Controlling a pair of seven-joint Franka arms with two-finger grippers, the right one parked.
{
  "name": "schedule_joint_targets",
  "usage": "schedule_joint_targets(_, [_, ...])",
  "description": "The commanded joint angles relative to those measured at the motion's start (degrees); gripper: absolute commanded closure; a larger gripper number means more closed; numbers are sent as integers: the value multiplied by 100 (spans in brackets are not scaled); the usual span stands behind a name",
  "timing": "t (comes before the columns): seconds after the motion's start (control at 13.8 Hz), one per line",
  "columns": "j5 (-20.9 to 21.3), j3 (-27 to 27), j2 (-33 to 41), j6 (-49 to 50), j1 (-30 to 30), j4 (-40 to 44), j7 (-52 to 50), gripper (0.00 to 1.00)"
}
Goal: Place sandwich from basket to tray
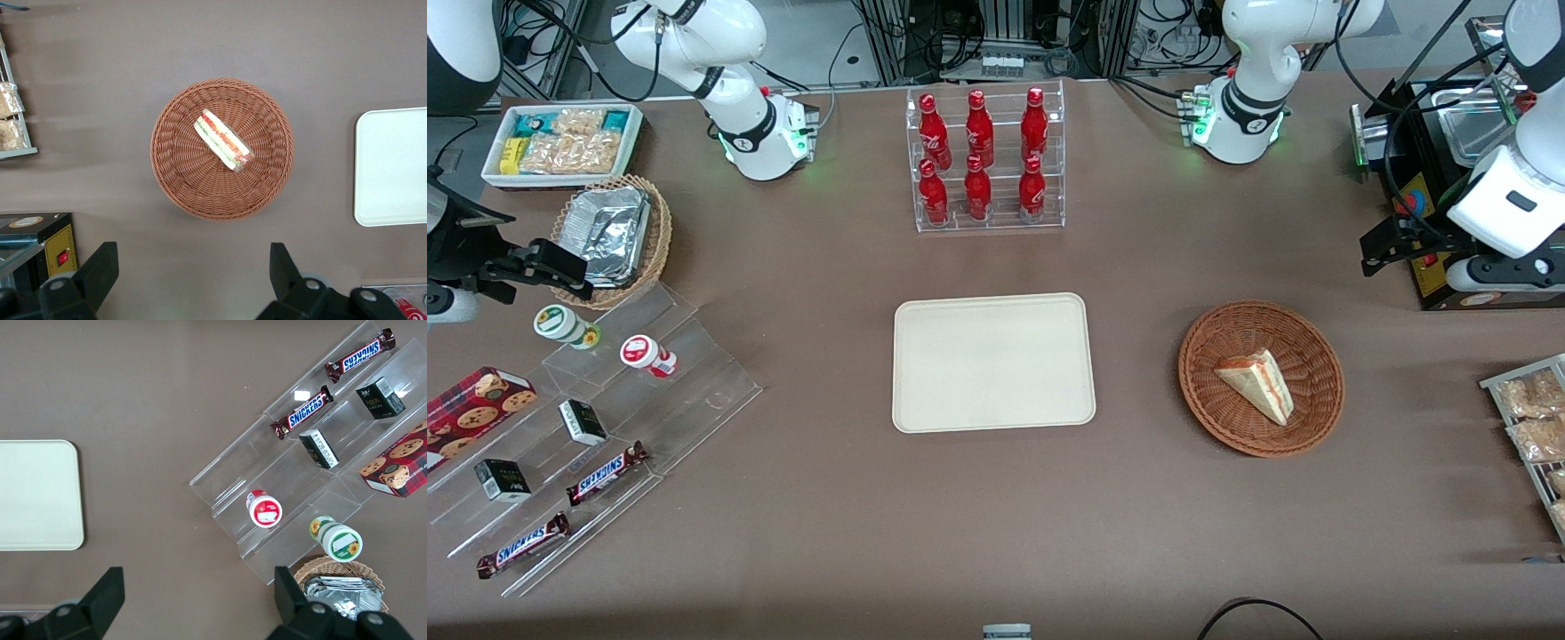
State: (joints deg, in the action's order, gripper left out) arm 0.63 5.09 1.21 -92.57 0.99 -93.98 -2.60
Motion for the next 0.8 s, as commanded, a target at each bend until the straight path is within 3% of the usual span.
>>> schedule_joint_targets(0.0, [-98, 18, 107, 99, 42, -77, 93, 0])
schedule_joint_targets(0.43, [-10, 18, 99, 74, 42, -331, 75, 0])
schedule_joint_targets(0.72, [34, 18, 335, -1136, 42, -1620, -397, 0])
